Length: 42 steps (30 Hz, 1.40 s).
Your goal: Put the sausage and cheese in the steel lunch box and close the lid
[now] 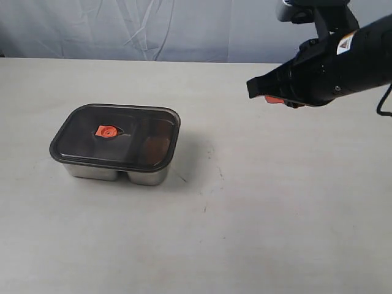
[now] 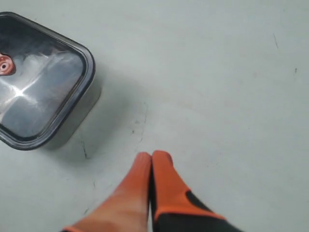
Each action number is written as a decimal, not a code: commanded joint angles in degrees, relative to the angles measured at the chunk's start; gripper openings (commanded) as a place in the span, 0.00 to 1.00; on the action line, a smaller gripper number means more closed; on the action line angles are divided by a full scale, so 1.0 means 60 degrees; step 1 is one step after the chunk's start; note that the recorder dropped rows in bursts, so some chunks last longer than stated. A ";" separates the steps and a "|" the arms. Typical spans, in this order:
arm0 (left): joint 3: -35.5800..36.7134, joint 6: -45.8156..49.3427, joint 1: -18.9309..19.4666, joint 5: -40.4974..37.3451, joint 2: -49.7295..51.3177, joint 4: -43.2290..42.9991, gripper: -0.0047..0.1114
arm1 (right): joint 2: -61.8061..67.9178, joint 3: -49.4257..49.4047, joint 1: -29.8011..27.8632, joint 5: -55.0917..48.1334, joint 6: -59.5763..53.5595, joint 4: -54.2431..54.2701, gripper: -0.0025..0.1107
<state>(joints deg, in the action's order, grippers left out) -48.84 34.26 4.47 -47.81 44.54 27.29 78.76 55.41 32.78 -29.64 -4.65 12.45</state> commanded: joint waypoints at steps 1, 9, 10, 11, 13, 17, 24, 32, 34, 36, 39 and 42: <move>0.0146 -0.0124 -0.0007 -0.0692 -0.0224 -0.0013 0.04 | -0.0325 -0.0452 -0.0025 0.0541 -0.0080 0.0019 0.01; 0.0146 -0.0124 -0.0007 -0.0622 -0.0224 -0.0013 0.04 | -0.0308 -0.0452 -0.0025 0.0546 -0.0060 0.0149 0.01; 0.0146 -0.0124 -0.0007 -0.0606 -0.0224 -0.0013 0.04 | -0.0308 -0.0452 -0.0025 0.0546 -0.0060 0.0173 0.01; 0.0146 -0.0124 -0.0007 -0.0606 -0.0224 -0.0013 0.04 | -0.0308 -0.0452 -0.0025 0.0546 -0.0060 0.0173 0.01; 0.0146 -0.0124 -0.0007 -0.0606 -0.0224 -0.0013 0.04 | -0.0484 -0.0452 -0.0025 0.0546 -0.0396 -0.0259 0.01; 0.0146 -0.0124 -0.0007 -0.0604 -0.0224 0.0006 0.04 | -0.1200 -0.0452 -0.0025 0.0719 0.0107 -0.1027 0.01; 0.0146 -0.0124 -0.0007 -0.0568 -0.0224 -0.0063 0.04 | -0.3346 -0.0452 -0.1111 0.0514 0.1215 -0.3751 0.01; 0.0146 -0.0124 -0.0007 -0.0568 -0.0224 0.0013 0.04 | -0.6787 -0.2282 -0.5182 0.0357 0.2130 -0.3988 0.01; 0.0146 -0.0124 -0.0007 -0.0568 -0.0224 0.0013 0.04 | -0.7993 -0.3088 -0.5929 0.0605 0.2130 -0.3988 0.01; 0.0146 -0.0124 -0.0007 -0.0568 -0.0224 0.0013 0.04 | -0.9250 -0.3896 -0.6515 0.0600 0.2130 -0.3934 0.01; 0.0146 -0.0124 -0.0007 -0.0568 -0.0224 0.0013 0.04 | -1.0562 -0.4821 -0.6798 0.0644 0.2221 -0.3572 0.01; 0.0146 -0.0124 -0.0007 -0.0568 -0.0224 0.0013 0.04 | -1.1177 -0.5466 -0.6798 0.1023 0.2221 -0.3247 0.01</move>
<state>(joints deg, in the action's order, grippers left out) -48.16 33.87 4.47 -51.77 43.57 27.04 14.89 26.07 -7.47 -26.34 8.49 -8.60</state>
